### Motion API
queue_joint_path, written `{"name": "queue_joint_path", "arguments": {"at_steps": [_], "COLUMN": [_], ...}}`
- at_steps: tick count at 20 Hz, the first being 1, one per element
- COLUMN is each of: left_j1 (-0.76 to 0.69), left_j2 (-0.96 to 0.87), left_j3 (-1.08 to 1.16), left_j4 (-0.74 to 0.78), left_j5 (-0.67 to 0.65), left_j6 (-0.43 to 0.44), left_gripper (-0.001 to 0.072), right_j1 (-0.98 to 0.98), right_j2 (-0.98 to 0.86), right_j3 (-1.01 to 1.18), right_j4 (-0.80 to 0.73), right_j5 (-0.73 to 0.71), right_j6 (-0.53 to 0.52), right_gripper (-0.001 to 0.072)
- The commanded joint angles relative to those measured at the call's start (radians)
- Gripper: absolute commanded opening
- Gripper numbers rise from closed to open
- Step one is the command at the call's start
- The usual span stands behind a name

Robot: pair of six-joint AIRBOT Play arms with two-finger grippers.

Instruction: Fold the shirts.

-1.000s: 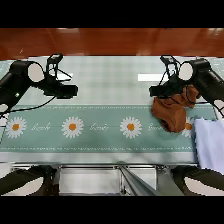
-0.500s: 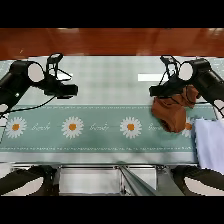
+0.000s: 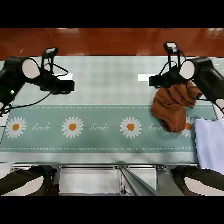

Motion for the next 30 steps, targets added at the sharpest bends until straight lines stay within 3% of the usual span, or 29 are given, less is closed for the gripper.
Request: {"name": "queue_joint_path", "arguments": {"at_steps": [1,4,8,11,19,20,24,28,30], "left_j1": [0.041,0.066,0.066,0.066,0.067,0.067,0.098,0.297,0.37], "left_j2": [0.062,0.238,0.452,0.487,0.457,0.451,0.445,0.468,0.491], "left_j3": [0.071,0.028,-0.206,-0.36,-0.423,-0.423,-0.418,-0.377,-0.375], "left_j4": [0.206,0.236,0.156,0.083,-0.072,-0.094,-0.098,-0.1,-0.099], "left_j5": [-0.139,-0.157,-0.113,-0.063,0.164,0.196,0.319,0.228,0.163], "left_j6": [-0.001,-0.002,-0.056,-0.057,-0.057,-0.057,-0.057,-0.056,0.048], "left_gripper": [0.0506,0.0506,0.0506,0.0506,0.0506,0.0506,0.0505,0.0505,0.0505], "right_j1": [-0.043,-0.139,-0.298,-0.365,-0.363,-0.363,-0.363,-0.363,-0.36], "right_j2": [0.053,0.18,0.282,0.187,-0.088,-0.089,-0.086,0.027,0.113], "right_j3": [0.057,0.004,-0.274,-0.348,-0.347,-0.347,-0.307,-0.097,0.042], "right_j4": [-0.145,-0.286,-0.154,0.022,0.211,0.223,0.287,0.351,0.346], "right_j5": [0.087,0.211,0.098,0.037,-0.03,-0.034,0.039,0.119,0.115], "right_j6": [0.021,0.027,0.037,0.016,-0.072,-0.081,-0.206,-0.259,-0.263], "right_gripper": [0.0416,0.0416,0.0416,0.0416,0.0395,0.0358,0.0021,0.0021,0.0021]}}
